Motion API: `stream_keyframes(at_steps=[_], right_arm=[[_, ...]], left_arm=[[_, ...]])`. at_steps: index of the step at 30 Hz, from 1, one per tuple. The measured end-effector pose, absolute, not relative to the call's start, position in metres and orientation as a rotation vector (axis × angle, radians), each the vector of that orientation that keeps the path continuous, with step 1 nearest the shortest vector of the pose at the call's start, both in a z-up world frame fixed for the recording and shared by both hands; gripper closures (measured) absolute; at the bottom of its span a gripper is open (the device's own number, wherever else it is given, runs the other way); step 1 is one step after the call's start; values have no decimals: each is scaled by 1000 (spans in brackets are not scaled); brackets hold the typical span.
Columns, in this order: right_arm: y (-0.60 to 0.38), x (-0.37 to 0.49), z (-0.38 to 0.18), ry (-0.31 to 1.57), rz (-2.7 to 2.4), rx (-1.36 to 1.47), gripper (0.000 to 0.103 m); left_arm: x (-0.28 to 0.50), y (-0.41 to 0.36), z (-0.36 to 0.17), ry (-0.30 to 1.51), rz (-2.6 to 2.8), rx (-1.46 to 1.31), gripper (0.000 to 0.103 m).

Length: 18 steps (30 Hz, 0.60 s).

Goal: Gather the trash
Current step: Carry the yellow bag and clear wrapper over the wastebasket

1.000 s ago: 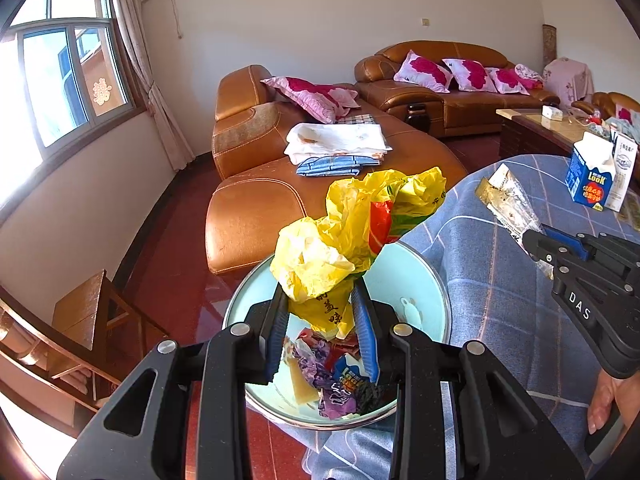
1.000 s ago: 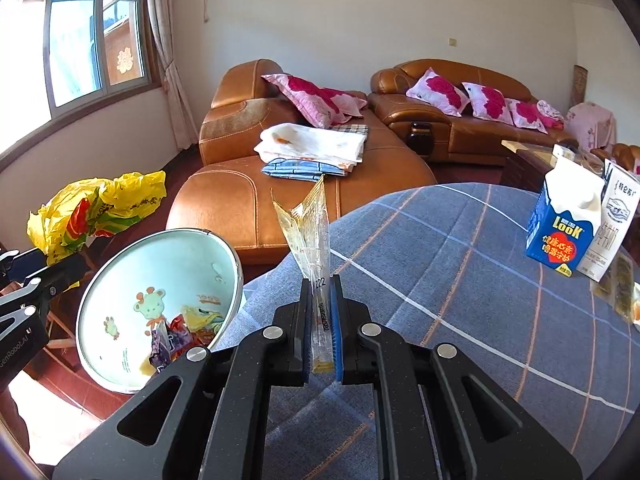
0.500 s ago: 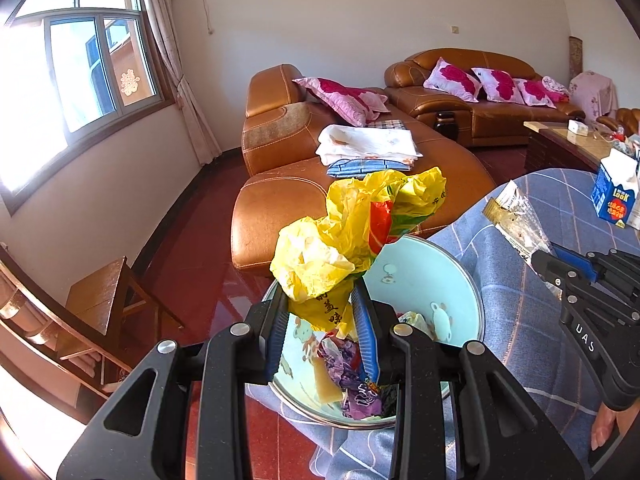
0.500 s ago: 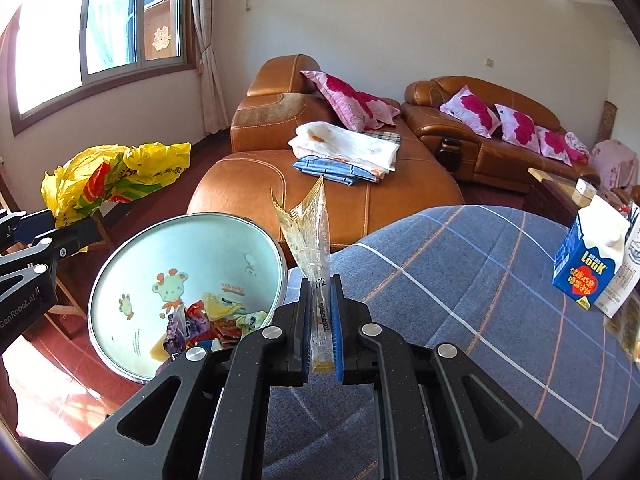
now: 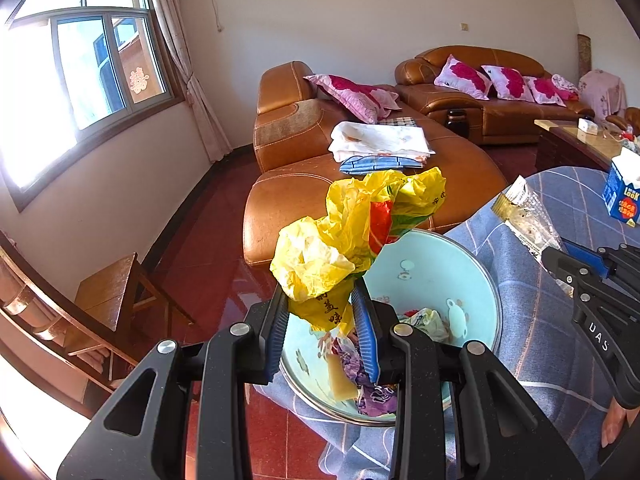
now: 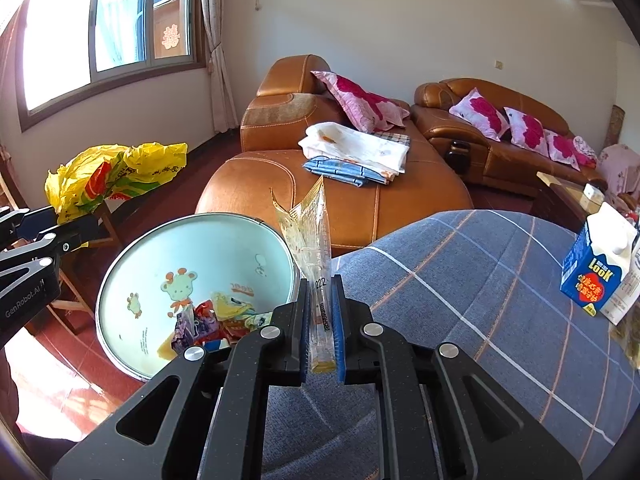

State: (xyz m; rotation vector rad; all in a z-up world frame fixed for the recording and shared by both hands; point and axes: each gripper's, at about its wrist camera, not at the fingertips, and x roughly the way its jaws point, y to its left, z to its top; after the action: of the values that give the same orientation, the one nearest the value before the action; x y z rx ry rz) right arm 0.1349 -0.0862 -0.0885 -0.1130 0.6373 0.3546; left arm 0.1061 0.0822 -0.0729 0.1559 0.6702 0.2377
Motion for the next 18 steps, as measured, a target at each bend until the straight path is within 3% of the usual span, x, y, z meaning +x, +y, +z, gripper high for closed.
stream_keyframes(at_steps=[18], right_arm=[[-68, 142, -87, 634, 400, -131, 91]], left_arm=[[110, 86, -78, 678, 285, 164, 72]])
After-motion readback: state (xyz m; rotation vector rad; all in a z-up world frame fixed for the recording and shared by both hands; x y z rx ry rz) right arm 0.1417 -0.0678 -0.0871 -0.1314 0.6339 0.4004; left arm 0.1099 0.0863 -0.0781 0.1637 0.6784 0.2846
